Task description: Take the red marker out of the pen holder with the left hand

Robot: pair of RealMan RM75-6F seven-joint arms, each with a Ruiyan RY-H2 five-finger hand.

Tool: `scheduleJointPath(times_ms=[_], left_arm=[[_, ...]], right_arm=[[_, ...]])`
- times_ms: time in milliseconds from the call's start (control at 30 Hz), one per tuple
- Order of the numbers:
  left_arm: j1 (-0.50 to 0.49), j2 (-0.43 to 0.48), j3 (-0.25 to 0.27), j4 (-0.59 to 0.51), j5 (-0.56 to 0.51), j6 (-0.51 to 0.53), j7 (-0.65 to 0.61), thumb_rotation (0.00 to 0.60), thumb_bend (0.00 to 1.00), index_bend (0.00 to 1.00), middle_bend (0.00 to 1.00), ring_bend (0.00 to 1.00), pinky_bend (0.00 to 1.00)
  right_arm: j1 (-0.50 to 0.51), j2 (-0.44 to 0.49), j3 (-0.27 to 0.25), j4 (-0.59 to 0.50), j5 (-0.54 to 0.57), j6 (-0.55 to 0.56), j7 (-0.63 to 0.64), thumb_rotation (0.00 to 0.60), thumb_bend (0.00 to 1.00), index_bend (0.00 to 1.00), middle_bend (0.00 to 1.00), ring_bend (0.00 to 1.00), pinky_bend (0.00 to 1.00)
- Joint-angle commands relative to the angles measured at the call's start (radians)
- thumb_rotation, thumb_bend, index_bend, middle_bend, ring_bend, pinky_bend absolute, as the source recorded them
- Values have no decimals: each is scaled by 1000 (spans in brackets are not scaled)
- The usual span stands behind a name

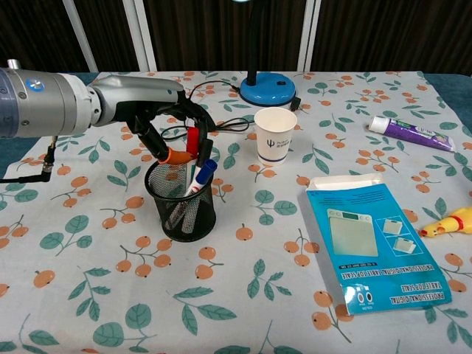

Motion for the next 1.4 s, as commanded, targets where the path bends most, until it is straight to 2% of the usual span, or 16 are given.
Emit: scheduleJointPath(times_ms=[33, 367, 600, 800, 967, 1167, 1400], left_arm=[[11, 48, -14, -57, 22, 19, -8, 600, 416, 536, 142, 0, 0], [85, 267, -63, -265, 111, 114, -55, 600, 417, 539, 145, 0, 0], [169, 408, -108, -318, 203, 151, -208, 600, 416, 541, 147, 0, 0], [248, 490, -97, -296, 328, 155, -359, 600, 416, 543, 149, 0, 0], [282, 479, -57, -218, 391, 135, -432, 600, 416, 543, 148, 0, 0], [291, 374, -12, -67, 418, 106, -474, 600, 416, 543, 148, 0, 0], [260, 254, 6, 70, 383, 49, -449, 600, 416, 543, 147, 0, 0]], right_arm=[[0, 0, 0, 1, 0, 0, 0, 600, 164, 148, 51, 100, 182], [-1, -3, 0, -1, 1, 2, -5, 600, 164, 148, 51, 100, 182], [-1, -4, 1, -1, 5, 1, -10, 600, 164, 148, 51, 100, 182], [-1, -6, 2, -1, 5, 3, -15, 600, 164, 148, 51, 100, 182], [-1, -7, 2, -2, 6, 4, -18, 600, 164, 148, 51, 100, 182], [-2, -6, 3, -2, 9, 3, -17, 600, 164, 148, 51, 100, 182], [-1, -5, 4, -2, 10, 2, -14, 600, 164, 148, 51, 100, 182]])
